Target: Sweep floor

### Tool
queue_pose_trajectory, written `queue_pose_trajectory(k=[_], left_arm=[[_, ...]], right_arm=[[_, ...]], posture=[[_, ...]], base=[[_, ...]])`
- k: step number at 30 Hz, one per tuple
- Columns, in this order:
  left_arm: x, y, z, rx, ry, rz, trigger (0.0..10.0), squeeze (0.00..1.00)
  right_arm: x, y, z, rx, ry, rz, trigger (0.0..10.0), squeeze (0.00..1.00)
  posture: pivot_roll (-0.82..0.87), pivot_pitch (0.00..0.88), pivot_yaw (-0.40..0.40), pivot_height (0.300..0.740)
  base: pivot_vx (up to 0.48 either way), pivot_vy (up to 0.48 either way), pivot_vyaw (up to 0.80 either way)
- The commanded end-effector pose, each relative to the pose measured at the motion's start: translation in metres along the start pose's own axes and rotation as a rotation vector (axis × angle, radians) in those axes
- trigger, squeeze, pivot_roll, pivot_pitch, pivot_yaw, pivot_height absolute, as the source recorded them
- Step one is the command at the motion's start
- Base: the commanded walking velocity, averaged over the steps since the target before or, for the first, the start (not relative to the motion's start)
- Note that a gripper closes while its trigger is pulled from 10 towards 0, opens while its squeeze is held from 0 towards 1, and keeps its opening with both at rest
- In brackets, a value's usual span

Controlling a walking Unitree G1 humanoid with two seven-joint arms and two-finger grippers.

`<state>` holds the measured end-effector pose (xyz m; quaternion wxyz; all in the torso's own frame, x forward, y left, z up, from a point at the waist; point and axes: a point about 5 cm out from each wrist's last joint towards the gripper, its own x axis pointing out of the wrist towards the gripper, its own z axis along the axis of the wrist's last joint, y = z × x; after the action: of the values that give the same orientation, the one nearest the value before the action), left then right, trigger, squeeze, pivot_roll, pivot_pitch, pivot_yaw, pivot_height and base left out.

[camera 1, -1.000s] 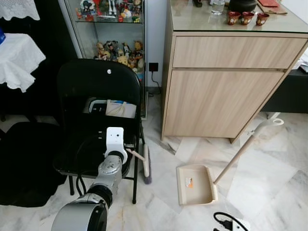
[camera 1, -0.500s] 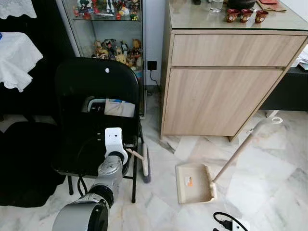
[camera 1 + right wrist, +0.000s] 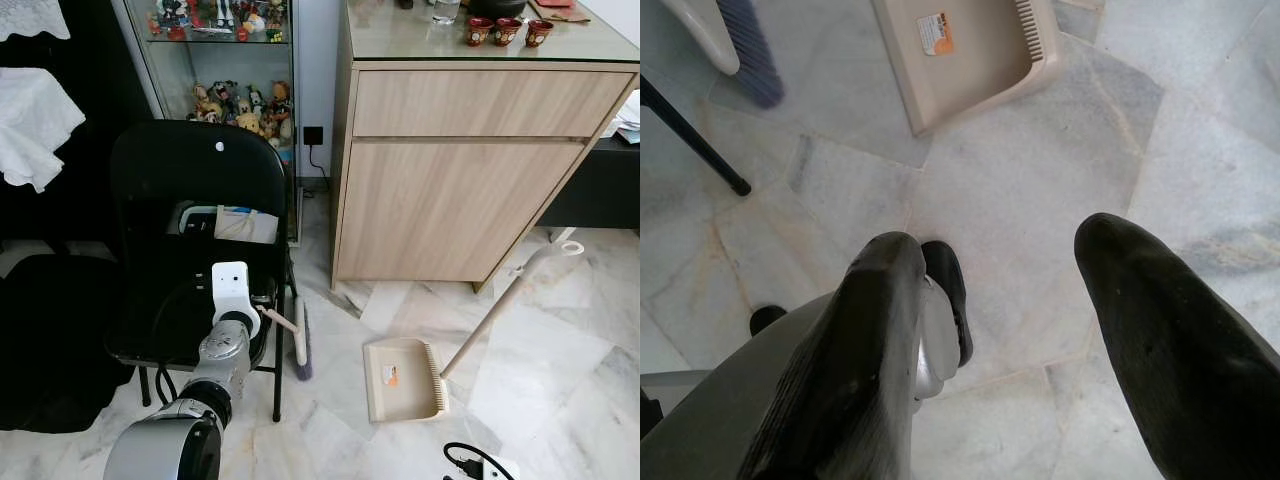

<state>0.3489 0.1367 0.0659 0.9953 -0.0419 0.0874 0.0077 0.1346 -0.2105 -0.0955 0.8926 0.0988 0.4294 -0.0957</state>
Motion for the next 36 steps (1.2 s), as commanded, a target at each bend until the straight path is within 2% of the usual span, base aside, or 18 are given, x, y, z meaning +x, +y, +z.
queue_pose_trajectory(k=[1, 36], left_arm=[[0.0004, 0.0002, -0.0018, 0.008, 0.024, 0.004, 0.0, 0.00], [-0.0031, 0.0041, -0.0085, 0.006, 0.036, -0.005, 0.0, 0.00]], right_arm=[[-0.0022, -0.0016, -0.0056, 0.012, 0.010, -0.008, 10.0, 0.00], [-0.0012, 0.0007, -0.0045, 0.016, 0.010, -0.003, 10.0, 0.00]], posture=[[-0.12, 0.127, -0.024, 0.740], [-0.11, 0.113, -0.012, 0.740]], base=[[0.000, 0.000, 0.00], [0.000, 0.000, 0.00]])
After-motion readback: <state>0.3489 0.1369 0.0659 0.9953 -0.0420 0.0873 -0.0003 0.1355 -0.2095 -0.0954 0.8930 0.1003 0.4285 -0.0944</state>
